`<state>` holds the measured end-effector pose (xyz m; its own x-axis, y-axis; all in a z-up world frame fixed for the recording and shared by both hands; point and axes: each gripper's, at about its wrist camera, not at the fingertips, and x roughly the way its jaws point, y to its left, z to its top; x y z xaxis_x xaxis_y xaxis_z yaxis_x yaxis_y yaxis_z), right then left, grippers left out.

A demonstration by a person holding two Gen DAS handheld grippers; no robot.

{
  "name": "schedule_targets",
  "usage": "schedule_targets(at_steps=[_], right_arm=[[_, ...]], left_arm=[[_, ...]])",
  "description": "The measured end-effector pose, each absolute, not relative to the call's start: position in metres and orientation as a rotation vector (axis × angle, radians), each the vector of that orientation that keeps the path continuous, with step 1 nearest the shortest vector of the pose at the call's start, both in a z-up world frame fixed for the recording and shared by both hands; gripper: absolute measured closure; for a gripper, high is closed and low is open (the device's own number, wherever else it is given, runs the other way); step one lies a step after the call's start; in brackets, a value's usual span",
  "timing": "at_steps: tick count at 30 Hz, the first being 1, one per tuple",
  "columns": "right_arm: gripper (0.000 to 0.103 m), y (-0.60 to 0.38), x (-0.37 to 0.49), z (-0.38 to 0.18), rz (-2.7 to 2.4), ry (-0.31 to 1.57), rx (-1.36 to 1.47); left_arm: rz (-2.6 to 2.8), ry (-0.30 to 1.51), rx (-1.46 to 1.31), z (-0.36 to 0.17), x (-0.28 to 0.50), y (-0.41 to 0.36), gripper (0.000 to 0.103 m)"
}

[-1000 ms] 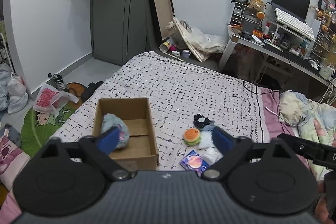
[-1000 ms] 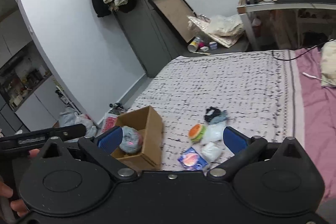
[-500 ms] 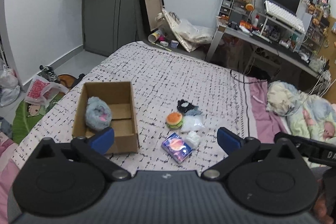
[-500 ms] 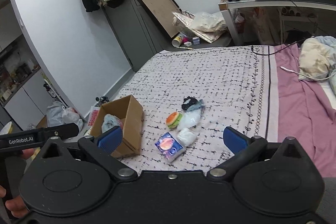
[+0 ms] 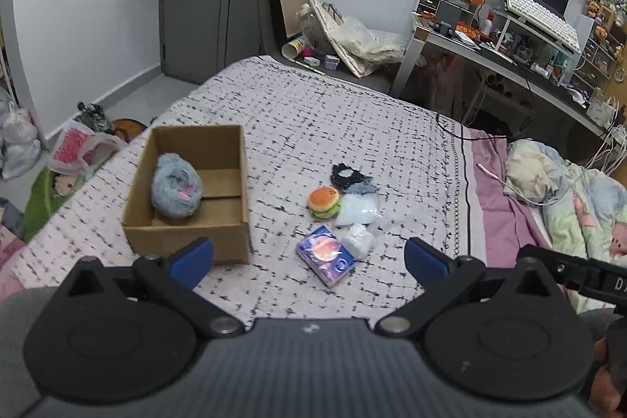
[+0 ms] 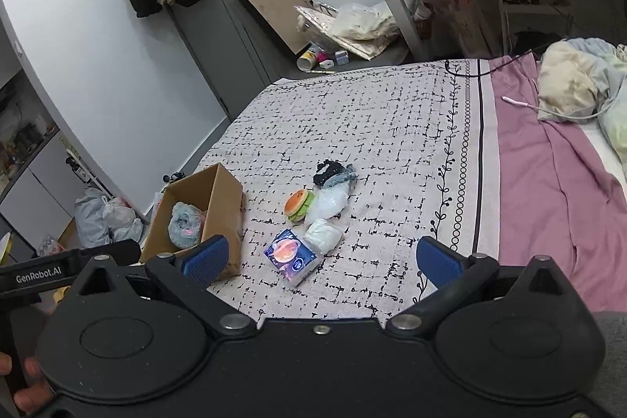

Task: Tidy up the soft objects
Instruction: 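Lift both tools away from the box, then grasp the purple tissue pack with the left tool while the right tool approaches the white bag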

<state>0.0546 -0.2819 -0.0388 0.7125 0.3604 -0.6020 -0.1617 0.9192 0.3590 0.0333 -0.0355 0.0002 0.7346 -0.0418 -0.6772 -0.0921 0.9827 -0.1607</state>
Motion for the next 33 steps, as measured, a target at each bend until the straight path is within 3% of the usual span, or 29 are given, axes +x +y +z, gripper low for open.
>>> schedule_targets(at_steps=[20, 33], right_arm=[[0.000, -0.277, 0.108, -0.073, 0.292, 0.841, 0.417], [0.001, -0.287, 0.136, -0.097, 0.237, 0.886, 0.505]], left_arm=[[0.076, 0.828, -0.350, -0.054, 0.086, -0.044, 0.007], [0.123, 0.934, -0.414, -0.097, 0.133, -0.049, 0.018]])
